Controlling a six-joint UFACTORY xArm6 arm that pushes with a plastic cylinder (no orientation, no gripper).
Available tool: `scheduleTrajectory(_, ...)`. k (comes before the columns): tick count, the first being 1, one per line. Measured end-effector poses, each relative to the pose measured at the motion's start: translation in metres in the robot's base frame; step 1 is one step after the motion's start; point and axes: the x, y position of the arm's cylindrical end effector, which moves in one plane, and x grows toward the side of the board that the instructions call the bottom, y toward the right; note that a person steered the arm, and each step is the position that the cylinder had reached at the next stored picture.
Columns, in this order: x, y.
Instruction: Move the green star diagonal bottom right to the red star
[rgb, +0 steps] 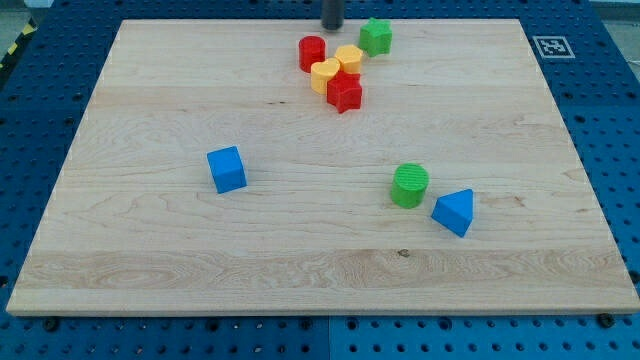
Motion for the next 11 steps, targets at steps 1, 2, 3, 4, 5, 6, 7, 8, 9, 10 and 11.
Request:
scheduleTrajectory(1,0.0,0.0)
scheduleTrajectory(2,0.001,0.006)
scheduleTrajectory(3,0.007,0.018)
scheduleTrajectory(4,0.016,0.027)
scheduleTrajectory(5,0.027,0.047)
scheduleTrajectory(6,0.044,0.067)
scheduleTrajectory(7,0.064,0.082)
scheduleTrajectory(8,0.071,0.093)
scheduleTrajectory(9,0.063,0.097)
scheduleTrajectory(10,0.048,0.106)
scheduleTrajectory(11,0.047,0.107)
